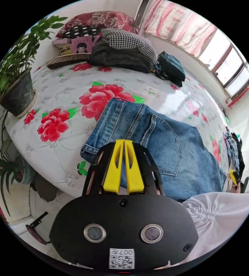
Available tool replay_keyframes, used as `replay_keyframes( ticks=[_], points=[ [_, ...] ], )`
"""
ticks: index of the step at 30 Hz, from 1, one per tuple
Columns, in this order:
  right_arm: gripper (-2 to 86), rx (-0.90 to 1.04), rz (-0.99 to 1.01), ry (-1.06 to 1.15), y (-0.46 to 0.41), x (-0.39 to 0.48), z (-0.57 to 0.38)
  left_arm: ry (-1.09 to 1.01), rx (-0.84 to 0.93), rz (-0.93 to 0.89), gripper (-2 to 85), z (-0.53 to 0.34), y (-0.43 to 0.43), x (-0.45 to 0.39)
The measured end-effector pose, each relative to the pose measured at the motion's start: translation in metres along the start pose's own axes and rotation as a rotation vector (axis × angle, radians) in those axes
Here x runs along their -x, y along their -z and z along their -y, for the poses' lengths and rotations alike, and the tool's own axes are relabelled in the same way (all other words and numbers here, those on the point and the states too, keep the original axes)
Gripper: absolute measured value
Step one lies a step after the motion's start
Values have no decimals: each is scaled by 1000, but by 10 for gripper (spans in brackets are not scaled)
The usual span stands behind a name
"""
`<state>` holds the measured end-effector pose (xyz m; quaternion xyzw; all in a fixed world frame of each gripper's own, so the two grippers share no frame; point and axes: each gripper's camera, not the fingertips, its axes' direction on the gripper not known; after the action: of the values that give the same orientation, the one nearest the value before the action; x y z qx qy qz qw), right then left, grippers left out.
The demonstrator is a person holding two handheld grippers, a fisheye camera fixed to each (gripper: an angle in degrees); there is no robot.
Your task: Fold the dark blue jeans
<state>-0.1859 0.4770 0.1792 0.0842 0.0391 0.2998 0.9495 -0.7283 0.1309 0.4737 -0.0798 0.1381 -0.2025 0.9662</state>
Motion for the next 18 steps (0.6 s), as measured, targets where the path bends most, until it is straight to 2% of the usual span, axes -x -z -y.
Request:
replay_keyframes(
  ticks=[4, 7, 11, 14, 18],
  points=[
    [76, -187, -85, -457, 110, -118, -58, 12, -43, -76, -10, -14, 12, 5],
    [80, -181, -53, -607, 134, -158, -65, -77, 35, 5, -10, -20, 0, -4],
    [77, -105, 6, -645, 123, -164, -27, -167, 127, 122, -10, -32, -31, -11],
    [64, 19, -92, -623, 114, -144, 22, -214, 105, 157, -10, -37, -39, -14],
    [36, -18, -149, -389, 158, -67, 95, -220, 114, 169, -10, -39, -43, -13]
  ],
)
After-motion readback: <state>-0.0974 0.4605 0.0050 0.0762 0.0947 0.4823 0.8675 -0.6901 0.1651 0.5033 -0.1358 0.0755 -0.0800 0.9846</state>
